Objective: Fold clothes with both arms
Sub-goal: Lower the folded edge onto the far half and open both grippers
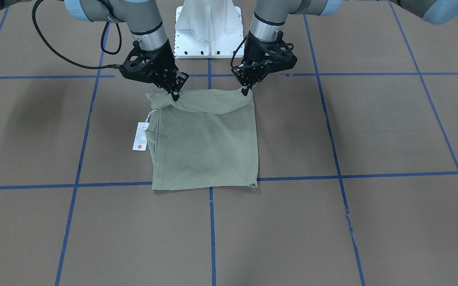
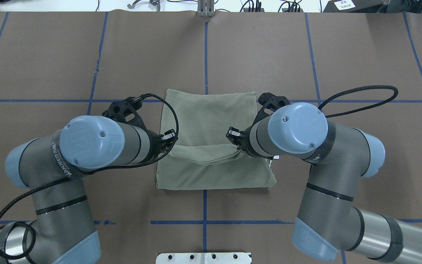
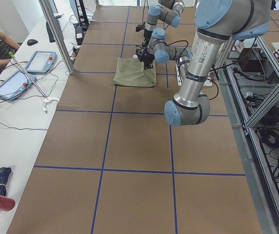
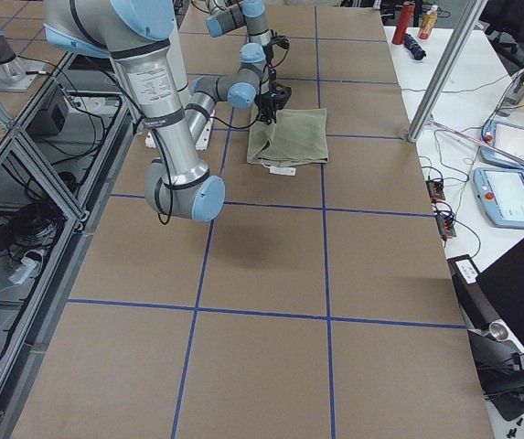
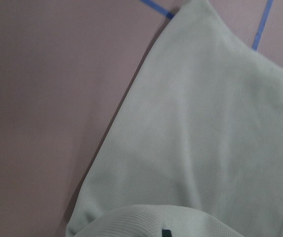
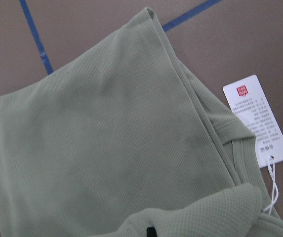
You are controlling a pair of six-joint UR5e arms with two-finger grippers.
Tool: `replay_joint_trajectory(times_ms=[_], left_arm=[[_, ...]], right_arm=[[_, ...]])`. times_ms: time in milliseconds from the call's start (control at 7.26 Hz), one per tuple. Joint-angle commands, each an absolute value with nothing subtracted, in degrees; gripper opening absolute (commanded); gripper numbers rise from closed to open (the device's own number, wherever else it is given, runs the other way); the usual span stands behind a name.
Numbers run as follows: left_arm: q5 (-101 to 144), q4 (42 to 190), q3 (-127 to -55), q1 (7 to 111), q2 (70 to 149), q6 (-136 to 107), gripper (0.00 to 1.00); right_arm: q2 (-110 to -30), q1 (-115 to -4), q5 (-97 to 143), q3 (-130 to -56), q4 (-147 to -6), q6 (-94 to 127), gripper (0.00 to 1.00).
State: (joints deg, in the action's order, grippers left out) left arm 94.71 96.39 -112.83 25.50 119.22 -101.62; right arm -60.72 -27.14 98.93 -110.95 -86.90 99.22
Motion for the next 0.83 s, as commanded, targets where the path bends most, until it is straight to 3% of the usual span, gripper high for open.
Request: replay_joint_trajectory(times_ms=[0, 689], left_arm=[[94.7, 102.4, -107.3, 29.1, 120.5, -99.9, 0.0], [94.7, 109.3, -94.3, 33.2, 126.0, -99.9, 0.0]], right_arm=[[-56.8, -30.8, 99.8, -101.4, -80.3, 98.9, 0.0], [-50.3, -34.8, 101.8, -87.8, -76.7, 98.4, 0.0]])
